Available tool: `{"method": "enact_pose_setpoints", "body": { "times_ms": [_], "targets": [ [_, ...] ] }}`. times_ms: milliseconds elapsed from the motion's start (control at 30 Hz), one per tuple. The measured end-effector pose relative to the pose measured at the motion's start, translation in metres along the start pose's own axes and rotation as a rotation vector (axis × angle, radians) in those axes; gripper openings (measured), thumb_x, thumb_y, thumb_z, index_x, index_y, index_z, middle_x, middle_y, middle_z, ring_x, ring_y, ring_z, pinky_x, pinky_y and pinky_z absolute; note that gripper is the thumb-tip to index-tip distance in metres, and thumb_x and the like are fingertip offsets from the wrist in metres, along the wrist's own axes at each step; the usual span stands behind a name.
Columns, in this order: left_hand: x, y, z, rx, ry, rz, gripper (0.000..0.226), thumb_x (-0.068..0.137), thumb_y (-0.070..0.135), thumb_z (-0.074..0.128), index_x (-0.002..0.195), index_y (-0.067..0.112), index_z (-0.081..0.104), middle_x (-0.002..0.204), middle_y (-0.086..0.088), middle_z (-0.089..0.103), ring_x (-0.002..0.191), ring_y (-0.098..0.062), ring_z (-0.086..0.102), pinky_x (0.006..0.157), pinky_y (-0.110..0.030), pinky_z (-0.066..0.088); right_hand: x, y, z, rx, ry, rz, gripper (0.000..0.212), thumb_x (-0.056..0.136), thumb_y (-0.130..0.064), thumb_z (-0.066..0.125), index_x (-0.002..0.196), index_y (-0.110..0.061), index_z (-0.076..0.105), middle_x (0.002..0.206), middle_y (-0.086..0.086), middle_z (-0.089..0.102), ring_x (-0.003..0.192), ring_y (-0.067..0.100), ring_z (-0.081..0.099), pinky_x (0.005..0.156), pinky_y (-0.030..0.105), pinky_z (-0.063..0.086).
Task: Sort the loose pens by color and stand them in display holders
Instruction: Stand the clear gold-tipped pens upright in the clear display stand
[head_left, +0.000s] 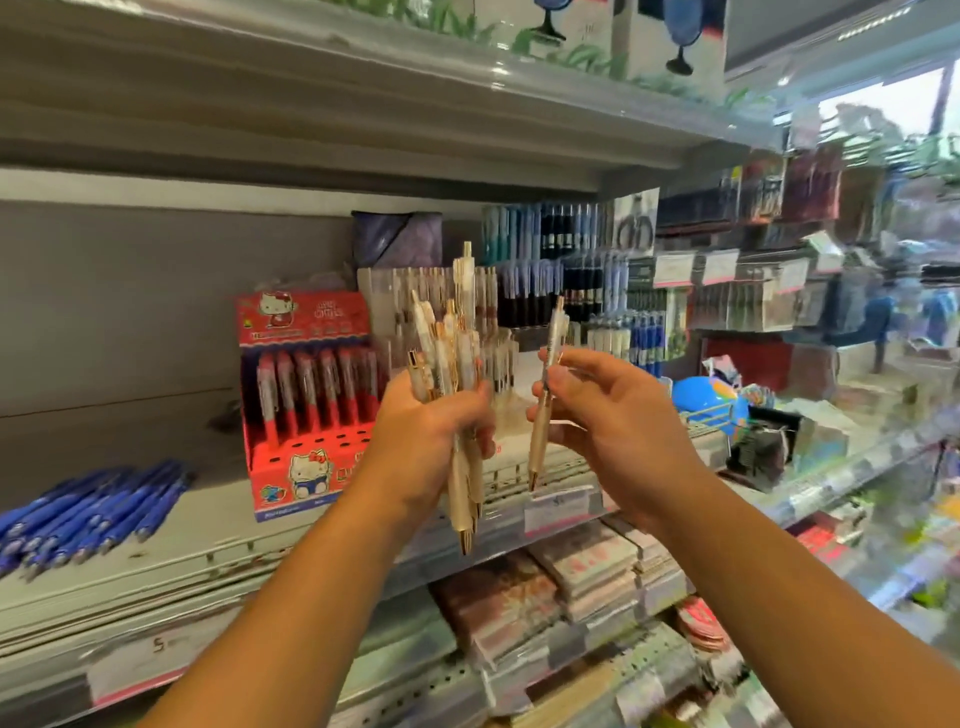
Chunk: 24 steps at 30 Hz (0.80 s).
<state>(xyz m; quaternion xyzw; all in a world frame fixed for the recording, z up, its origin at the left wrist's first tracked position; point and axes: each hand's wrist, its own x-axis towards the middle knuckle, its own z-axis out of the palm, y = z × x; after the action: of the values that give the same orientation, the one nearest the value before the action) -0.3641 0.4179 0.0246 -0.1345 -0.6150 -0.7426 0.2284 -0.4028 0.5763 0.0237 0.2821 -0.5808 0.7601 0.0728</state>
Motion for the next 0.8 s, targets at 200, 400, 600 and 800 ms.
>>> {"method": "enact_pose_setpoints", "body": {
  "times_ms": [200, 400, 600, 800],
  "targets": [
    [0.053, -0.024, 0.0, 0.047, 0.039, 0.066, 0.025, 0.062, -0.003, 0.063, 0.071, 0.019, 0.069, 0.061, -0.004, 0.058, 0.049, -0.019, 0.053, 0.049, -0.033, 0.047, 0.064, 0.022, -0.018, -0.093, -0.009, -0.111, 0.029, 0.095, -0.01, 0.06, 0.12, -0.025, 0.055, 0.085, 0.011, 0.071, 0.078, 0.022, 0.074, 0.061, 0.03, 0.059],
    [0.103, -0.039, -0.01, 0.116, 0.121, 0.113, 0.02, 0.065, 0.002, 0.064, 0.079, 0.017, 0.066, 0.065, -0.002, 0.06, 0.056, -0.017, 0.058, 0.055, -0.032, 0.049, 0.138, 0.056, -0.038, -0.186, 0.001, -0.211, 0.045, 0.095, -0.007, 0.06, 0.128, -0.035, 0.046, 0.086, 0.007, 0.071, 0.082, 0.019, 0.072, 0.062, 0.029, 0.06],
    [0.12, -0.058, -0.009, 0.195, 0.262, 0.117, 0.02, 0.065, 0.007, 0.068, 0.084, 0.015, 0.066, 0.064, -0.003, 0.062, 0.055, -0.018, 0.06, 0.052, -0.031, 0.049, 0.192, 0.104, -0.053, -0.306, -0.03, -0.262, 0.049, 0.096, -0.012, 0.06, 0.134, -0.035, 0.04, 0.092, 0.011, 0.064, 0.083, 0.02, 0.07, 0.063, 0.032, 0.061],
    [0.108, -0.076, -0.004, 0.32, 0.411, 0.093, 0.029, 0.067, 0.016, 0.072, 0.095, 0.011, 0.065, 0.07, -0.006, 0.064, 0.065, -0.024, 0.063, 0.061, -0.042, 0.052, 0.212, 0.137, -0.059, -0.381, -0.115, -0.284, 0.048, 0.094, -0.015, 0.063, 0.121, -0.048, 0.041, 0.082, -0.004, 0.061, 0.072, 0.013, 0.068, 0.063, 0.043, 0.061]
  ]
}}
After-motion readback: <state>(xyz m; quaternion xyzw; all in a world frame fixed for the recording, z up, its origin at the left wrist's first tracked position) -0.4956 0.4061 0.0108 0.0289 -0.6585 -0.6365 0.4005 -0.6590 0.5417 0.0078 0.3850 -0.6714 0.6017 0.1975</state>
